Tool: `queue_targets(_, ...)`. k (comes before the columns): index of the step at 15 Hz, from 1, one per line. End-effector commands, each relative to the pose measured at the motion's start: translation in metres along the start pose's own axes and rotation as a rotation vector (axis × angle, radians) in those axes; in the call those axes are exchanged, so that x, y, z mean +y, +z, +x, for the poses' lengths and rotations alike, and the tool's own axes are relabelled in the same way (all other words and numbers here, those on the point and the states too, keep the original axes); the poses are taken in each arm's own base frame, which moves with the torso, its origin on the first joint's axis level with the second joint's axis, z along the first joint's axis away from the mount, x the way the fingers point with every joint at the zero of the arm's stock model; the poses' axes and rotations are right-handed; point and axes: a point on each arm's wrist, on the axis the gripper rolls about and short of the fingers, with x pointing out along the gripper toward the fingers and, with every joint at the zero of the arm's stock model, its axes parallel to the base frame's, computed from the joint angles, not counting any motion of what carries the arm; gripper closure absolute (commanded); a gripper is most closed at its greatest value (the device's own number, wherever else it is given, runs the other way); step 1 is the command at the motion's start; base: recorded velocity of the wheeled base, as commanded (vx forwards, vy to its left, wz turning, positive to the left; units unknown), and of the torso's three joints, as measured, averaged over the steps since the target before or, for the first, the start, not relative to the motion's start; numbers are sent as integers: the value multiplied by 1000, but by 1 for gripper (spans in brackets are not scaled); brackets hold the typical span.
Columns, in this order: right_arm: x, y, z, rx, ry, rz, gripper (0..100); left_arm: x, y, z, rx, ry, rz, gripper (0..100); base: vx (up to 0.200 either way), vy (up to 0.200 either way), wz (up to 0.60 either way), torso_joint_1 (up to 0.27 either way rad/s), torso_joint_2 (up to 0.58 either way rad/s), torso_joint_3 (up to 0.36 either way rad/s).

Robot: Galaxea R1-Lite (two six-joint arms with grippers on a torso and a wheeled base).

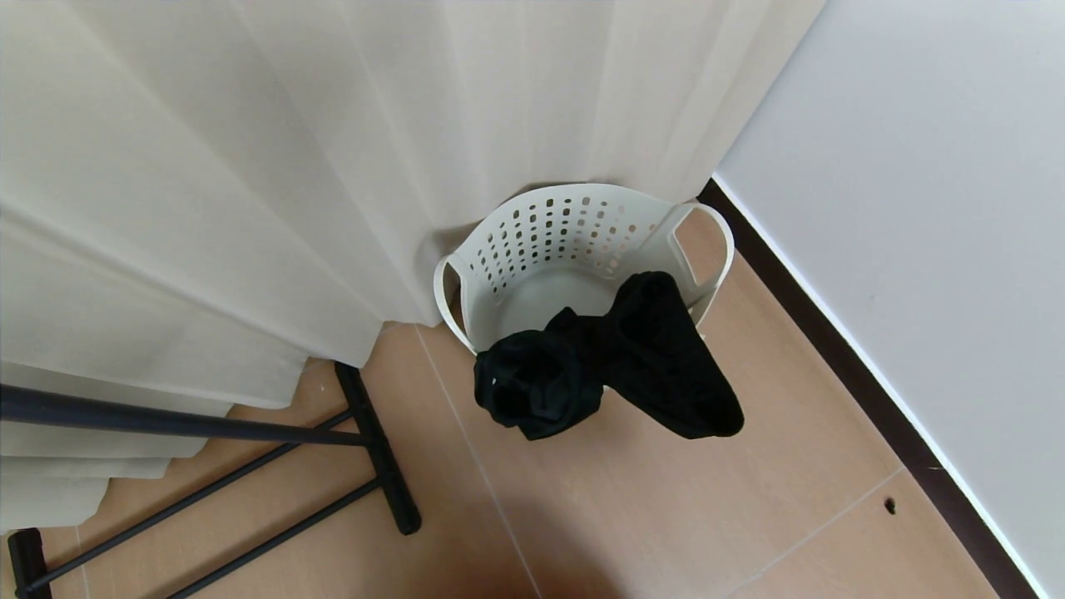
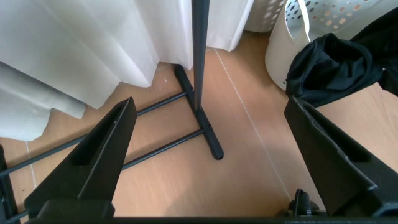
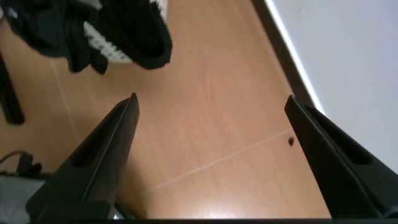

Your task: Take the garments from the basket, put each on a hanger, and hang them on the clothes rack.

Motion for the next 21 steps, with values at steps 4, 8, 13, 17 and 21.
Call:
queue_targets(4,9,33,42,262,248,-73,0,0,0,0,1,1,0,0,0,0,0,0,0,0)
queue_targets(8,30,68,101,327,291,-129,0,0,0,0,-1,1,0,0,0,0,0,0,0,0)
queue_targets(13,52,102,174,289,333,-427,0,0,0,0,-1,1,0,0,0,0,0,0,0,0)
queue_targets(17,69,133,225,217,339,-539,0,0,0,0,-1,1,0,0,0,0,0,0,0,0)
queue_targets(21,80,140,265,190,351,-647,0,0,0,0,-1,-1,0,0,0,0,0,0,0,0)
